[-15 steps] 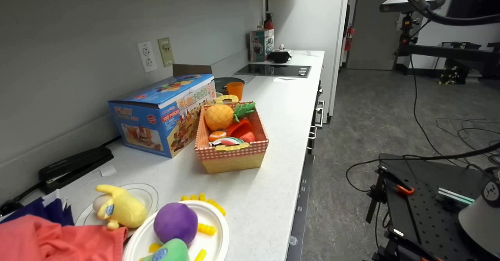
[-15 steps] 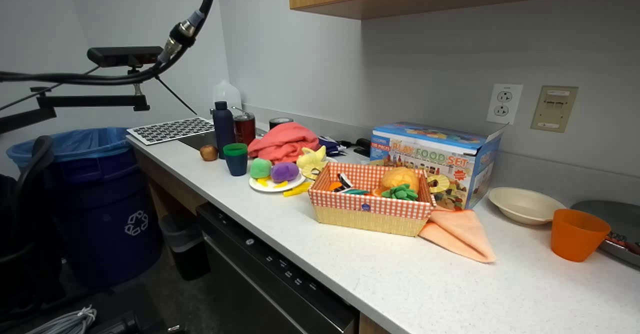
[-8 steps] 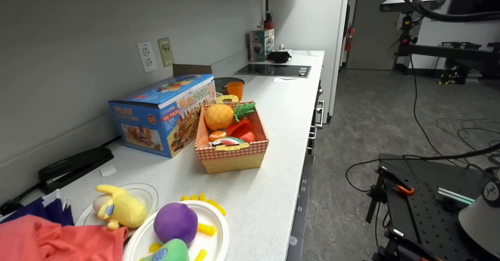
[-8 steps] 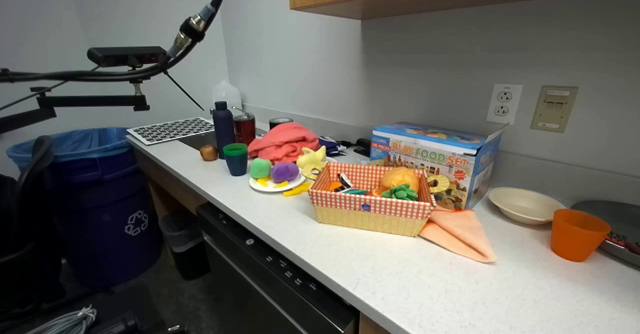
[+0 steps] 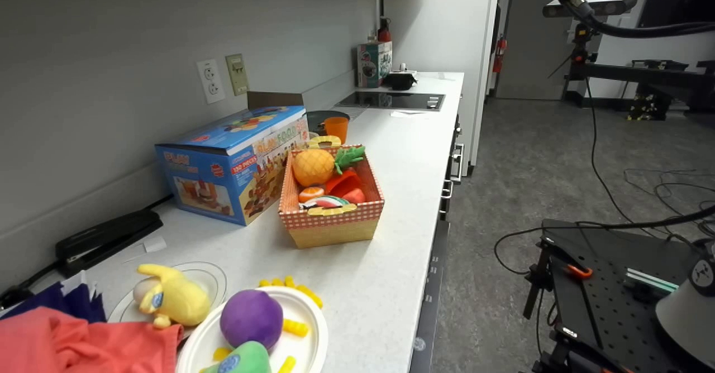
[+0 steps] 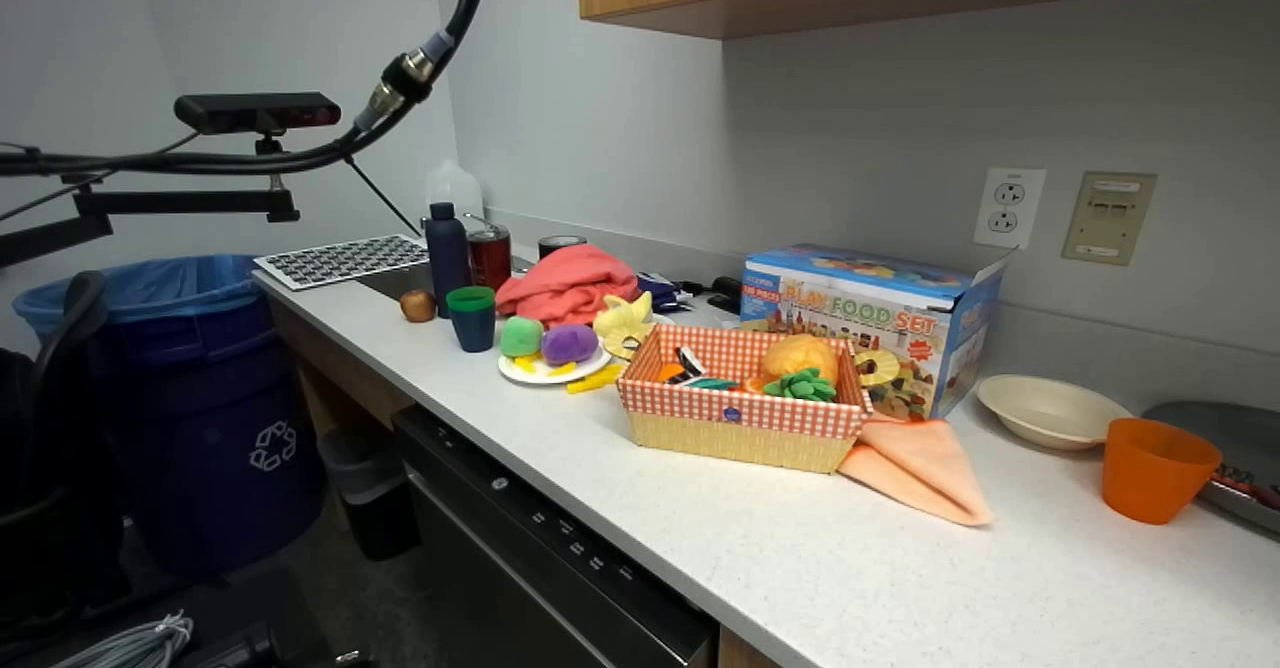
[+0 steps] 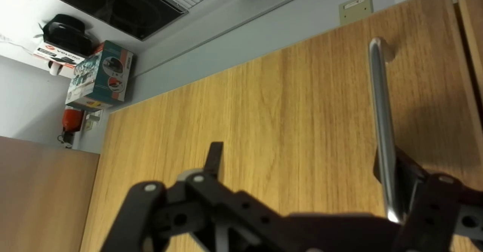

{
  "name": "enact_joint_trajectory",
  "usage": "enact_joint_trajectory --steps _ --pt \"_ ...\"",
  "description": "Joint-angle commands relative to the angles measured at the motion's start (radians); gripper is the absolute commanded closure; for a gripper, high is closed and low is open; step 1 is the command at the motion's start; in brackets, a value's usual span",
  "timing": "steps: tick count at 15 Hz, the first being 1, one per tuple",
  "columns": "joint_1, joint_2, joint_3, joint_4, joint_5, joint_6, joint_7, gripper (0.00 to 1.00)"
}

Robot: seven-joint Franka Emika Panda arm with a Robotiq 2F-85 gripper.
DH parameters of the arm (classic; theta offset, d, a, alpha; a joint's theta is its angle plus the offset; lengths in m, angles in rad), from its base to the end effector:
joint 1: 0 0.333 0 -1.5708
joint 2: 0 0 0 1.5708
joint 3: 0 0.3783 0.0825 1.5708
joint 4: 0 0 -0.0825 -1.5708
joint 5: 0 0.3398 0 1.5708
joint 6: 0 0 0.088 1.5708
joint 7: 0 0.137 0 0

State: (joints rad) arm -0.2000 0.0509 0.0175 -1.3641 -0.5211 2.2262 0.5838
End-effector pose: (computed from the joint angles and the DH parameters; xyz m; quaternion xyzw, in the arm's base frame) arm 0.5686 -0.1332 0.8175 0.8473 -0.2731 0.4233 0.1682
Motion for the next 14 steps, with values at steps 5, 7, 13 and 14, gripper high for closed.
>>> enact_joint_trajectory --steps 5,7,13,14 --pt "0.011 -0.074 -0.005 -0.030 -0.149 -0.152 0.179 0.00" --pt "0.006 -0.112 -0.007 -0.074 -0.158 -0.176 0.203 0.00" --pt "-0.013 -0.247 -0.025 -0.209 -0.154 -0.228 0.261 0.00" --pt "-0.017 -0.268 -0.029 -0.232 -0.154 -0.226 0.270 0.00"
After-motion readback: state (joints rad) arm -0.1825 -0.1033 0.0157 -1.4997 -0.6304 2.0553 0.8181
